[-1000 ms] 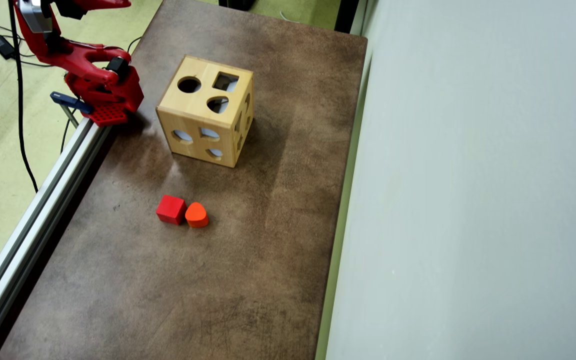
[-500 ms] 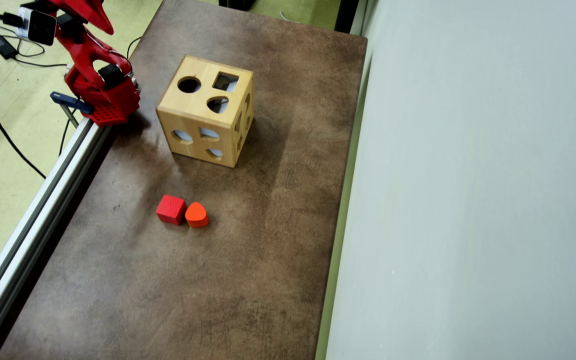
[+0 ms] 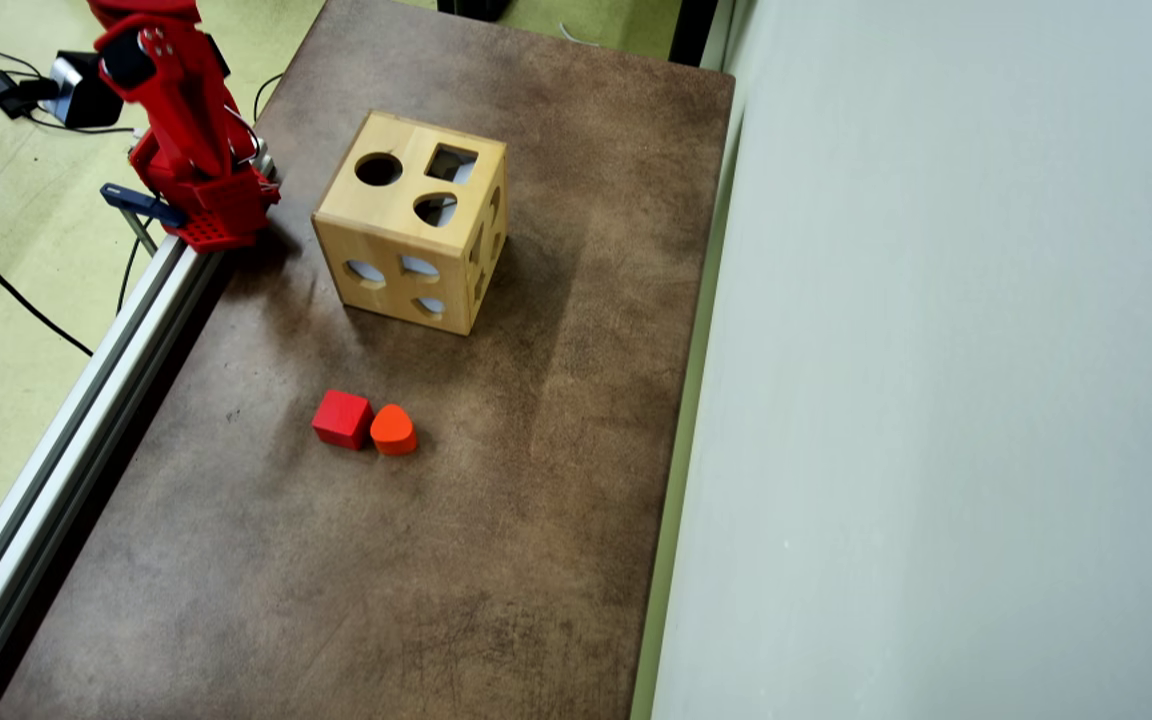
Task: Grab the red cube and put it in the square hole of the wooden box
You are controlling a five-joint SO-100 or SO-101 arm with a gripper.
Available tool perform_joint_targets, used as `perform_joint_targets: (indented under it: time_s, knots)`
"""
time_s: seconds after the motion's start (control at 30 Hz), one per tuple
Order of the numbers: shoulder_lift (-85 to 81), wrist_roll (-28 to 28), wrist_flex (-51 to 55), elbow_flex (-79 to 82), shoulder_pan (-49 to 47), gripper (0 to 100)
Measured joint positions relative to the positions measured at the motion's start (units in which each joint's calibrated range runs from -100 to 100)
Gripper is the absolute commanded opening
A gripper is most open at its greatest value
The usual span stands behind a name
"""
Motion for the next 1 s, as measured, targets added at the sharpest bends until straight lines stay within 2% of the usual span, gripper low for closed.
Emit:
perform_joint_targets:
  time_s: [0.3,0.53,1.0]
  knots:
    - [5.5,-0.1,-0.2,2.3,0.1,3]
    - [16.9,-0.1,-1.2,5.0,0.2,2]
    - [32.3,-0.1,-16.1,5.6,-0.4,3]
